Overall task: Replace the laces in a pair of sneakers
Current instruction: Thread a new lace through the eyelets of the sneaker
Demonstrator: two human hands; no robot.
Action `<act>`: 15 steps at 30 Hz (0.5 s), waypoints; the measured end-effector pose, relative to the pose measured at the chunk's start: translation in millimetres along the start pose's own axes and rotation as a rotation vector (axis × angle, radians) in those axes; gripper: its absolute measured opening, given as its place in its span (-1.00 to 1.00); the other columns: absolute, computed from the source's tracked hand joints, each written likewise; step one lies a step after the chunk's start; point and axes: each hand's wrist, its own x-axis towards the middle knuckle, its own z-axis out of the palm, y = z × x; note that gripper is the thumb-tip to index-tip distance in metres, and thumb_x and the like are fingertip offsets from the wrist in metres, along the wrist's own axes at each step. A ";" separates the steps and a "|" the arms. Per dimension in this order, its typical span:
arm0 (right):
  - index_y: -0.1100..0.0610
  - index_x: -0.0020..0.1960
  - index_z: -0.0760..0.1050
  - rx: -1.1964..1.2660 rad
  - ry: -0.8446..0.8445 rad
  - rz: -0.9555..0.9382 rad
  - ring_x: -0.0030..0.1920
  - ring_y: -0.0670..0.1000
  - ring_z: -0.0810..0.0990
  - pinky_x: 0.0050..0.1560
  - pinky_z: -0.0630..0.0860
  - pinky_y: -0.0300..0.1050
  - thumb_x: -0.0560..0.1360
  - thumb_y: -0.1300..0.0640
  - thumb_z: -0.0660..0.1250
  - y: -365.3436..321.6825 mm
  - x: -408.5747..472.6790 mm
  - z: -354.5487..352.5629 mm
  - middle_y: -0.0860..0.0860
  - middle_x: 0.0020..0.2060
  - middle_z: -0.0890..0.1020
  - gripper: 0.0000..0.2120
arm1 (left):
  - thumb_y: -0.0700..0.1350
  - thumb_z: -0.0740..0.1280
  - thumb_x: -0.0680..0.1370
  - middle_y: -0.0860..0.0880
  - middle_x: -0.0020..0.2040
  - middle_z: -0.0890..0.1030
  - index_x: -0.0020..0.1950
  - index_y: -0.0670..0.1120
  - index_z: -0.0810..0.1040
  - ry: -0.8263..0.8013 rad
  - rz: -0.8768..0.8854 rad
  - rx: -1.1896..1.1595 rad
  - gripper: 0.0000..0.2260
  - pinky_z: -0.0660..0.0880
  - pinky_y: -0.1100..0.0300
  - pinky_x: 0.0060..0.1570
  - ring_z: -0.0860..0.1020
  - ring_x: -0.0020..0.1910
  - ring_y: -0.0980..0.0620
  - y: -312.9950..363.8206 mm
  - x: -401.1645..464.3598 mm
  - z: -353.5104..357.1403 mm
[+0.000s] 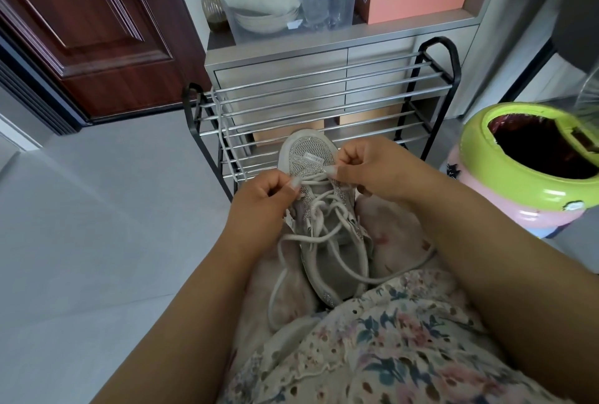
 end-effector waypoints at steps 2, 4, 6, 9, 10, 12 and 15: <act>0.13 -0.35 0.44 -0.014 -0.012 0.004 -0.56 -0.20 0.34 -0.37 0.34 -0.24 0.46 0.18 0.41 -0.7 -0.9 -2.7 -0.16 -0.62 0.41 -0.75 | -0.07 0.31 0.56 0.15 -0.55 0.42 -0.27 -0.11 0.56 0.012 -0.006 -0.010 -0.77 0.31 0.20 -0.43 0.31 -0.55 0.22 0.6 -1.3 -0.6; 0.14 -0.35 0.44 0.019 -0.024 0.018 -0.54 -0.17 0.35 -0.37 0.37 -0.19 0.45 0.21 0.41 -1.5 -2.9 -3.8 -0.15 -0.62 0.43 -0.76 | -0.09 0.32 0.56 0.15 -0.55 0.42 -0.26 -0.15 0.57 0.022 -0.011 -0.028 -0.77 0.31 0.19 -0.44 0.31 -0.56 0.22 1.3 -2.2 -1.3; 0.18 -0.33 0.45 0.084 -0.034 0.039 -0.51 -0.09 0.38 -0.38 0.39 -0.15 0.46 0.23 0.39 -1.9 -4.9 -2.6 -0.08 -0.56 0.46 -0.79 | -0.11 0.32 0.56 0.16 -0.55 0.43 -0.25 -0.17 0.58 0.021 -0.017 -0.038 -0.79 0.30 0.21 -0.44 0.33 -0.55 0.23 2.1 -2.7 -1.5; 0.19 -0.25 0.51 -0.021 -0.048 0.029 -0.50 -0.16 0.39 -0.39 0.38 -0.27 0.47 0.14 0.40 -2.5 -5.3 2.9 -0.12 -0.51 0.49 -0.83 | -0.12 0.34 0.54 0.16 -0.53 0.44 -0.22 -0.19 0.58 -0.004 -0.009 -0.034 -0.81 0.30 0.25 -0.45 0.35 -0.51 0.23 4.1 -4.0 -0.6; 0.15 -0.25 0.52 -0.062 -0.048 0.014 -0.50 -0.19 0.39 -0.39 0.35 -0.34 0.47 0.13 0.41 -2.8 -5.2 4.5 -0.15 -0.53 0.48 -0.84 | -0.12 0.34 0.53 0.16 -0.54 0.43 -0.22 -0.20 0.58 -0.004 -0.005 -0.030 -0.81 0.29 0.26 -0.45 0.34 -0.52 0.23 4.5 -4.6 -0.2; 0.12 -0.27 0.51 -0.005 -0.015 0.006 -0.47 -0.21 0.39 -0.36 0.33 -0.38 0.46 0.19 0.41 -0.7 -4.2 5.9 -0.15 -0.51 0.48 -0.84 | -0.12 0.34 0.53 0.16 -0.54 0.43 -0.25 -0.16 0.58 0.030 -0.012 -0.025 -0.81 0.31 0.24 -0.43 0.33 -0.51 0.22 3.9 -4.6 -0.3; 0.20 -0.29 0.48 0.323 0.035 0.055 -0.55 -0.23 0.38 -0.43 0.30 -0.45 0.46 0.34 0.36 5.3 -5.7 6.7 -0.14 -0.57 0.47 -0.82 | -0.14 0.33 0.53 0.14 -0.52 0.41 -0.33 -0.09 0.55 0.104 -0.035 -0.050 -0.78 0.30 0.22 -0.43 0.31 -0.49 0.17 1.6 -3.2 -1.1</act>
